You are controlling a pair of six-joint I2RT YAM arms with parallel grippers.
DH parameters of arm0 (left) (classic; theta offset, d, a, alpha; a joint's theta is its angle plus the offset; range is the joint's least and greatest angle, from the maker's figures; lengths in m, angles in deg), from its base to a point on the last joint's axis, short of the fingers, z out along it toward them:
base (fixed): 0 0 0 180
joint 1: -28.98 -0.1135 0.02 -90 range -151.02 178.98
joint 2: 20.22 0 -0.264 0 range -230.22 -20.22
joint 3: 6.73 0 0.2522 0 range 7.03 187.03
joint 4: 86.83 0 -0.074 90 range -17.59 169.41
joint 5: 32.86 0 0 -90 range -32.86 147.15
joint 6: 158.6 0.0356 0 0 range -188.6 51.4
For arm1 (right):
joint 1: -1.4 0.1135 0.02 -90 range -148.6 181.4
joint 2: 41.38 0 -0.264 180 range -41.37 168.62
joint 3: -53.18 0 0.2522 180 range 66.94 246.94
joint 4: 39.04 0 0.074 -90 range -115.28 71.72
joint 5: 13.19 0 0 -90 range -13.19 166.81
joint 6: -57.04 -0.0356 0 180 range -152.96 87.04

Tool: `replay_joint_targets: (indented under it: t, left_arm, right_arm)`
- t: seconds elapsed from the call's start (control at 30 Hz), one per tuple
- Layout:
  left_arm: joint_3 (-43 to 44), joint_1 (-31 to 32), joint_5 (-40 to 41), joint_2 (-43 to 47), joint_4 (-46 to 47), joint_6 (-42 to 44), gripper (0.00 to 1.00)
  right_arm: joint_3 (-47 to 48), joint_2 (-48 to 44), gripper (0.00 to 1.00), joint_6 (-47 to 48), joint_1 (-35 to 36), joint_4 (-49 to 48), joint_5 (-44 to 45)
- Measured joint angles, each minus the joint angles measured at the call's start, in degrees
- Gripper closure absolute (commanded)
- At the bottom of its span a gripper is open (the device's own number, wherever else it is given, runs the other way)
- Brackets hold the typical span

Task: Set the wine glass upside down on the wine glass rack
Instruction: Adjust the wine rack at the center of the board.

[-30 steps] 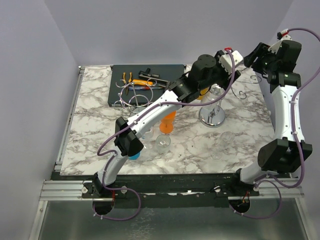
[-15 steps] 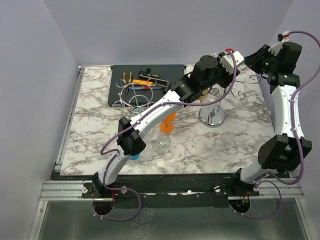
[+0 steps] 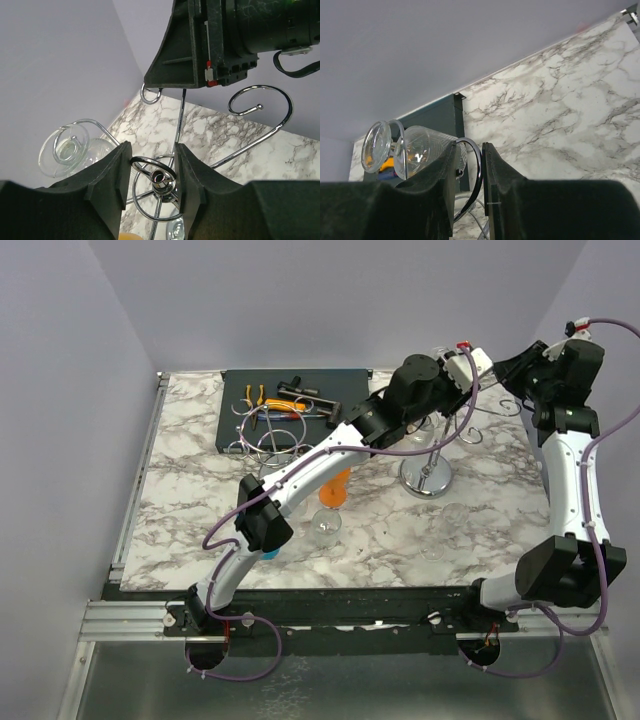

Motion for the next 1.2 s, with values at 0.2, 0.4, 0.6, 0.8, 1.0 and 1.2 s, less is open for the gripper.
replay_joint_targets:
  t: [0.2,0.4,0.6,0.8,1.0,1.2]
  left_arm:
    - [-0.87,0.26,-0.24,0.20,0.74,0.42,0.61]
    - [-3.45,0.42,-1.25,2.03,0.76,0.26,0.70]
    - [-5.62,0.42,-2.62,3.74,0.66,0.22,0.86]
    - [-5.60,0.37,-3.08,3.85,0.44,1.22,1.00]
    - [-3.78,0.44,-3.04,3.65,-2.23,3.54,1.00]
    - [0.79,0.66,-2.99,1.20,-4.55,6.25,1.00]
  right_arm:
    - [-7.15,-5.53,1.00,-2.84,0.02,-3.50,5.84]
    - [-14.56,-10.10,1.00,-6.43,0.02,-9.70,7.98]
    - [-21.70,-14.84,1.00,-8.90,0.00,-17.55,8.04]
    - [-25.81,-15.76,1.00,-12.02,-0.09,-24.68,7.67]
    - [-28.61,-16.15,1.00,-14.75,-0.15,-30.10,6.62]
    - [-30.64,-15.96,1.00,-17.03,-0.74,-34.10,6.56]
